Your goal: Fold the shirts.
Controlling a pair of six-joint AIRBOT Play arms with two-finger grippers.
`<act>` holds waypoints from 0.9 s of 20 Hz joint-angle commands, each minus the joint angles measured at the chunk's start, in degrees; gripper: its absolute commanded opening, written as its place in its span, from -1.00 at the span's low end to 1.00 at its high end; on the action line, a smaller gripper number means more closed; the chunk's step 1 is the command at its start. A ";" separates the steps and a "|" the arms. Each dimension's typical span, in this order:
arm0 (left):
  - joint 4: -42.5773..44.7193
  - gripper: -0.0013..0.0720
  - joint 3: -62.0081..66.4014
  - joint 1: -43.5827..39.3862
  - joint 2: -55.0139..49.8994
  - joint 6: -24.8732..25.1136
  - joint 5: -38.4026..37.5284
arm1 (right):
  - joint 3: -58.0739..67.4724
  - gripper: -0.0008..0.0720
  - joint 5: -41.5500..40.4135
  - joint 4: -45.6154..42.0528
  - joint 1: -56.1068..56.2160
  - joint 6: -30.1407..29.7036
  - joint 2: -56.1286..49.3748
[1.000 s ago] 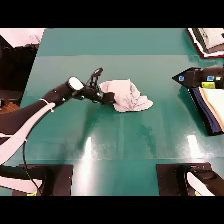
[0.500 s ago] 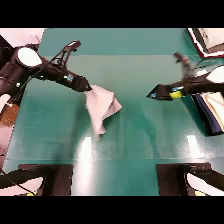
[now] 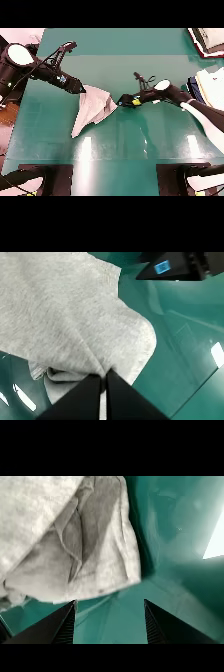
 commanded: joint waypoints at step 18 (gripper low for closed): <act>1.92 -0.90 14.67 3.98 12.41 -1.01 -13.42 | 23.69 -0.94 20.72 -31.82 -10.38 7.93 24.22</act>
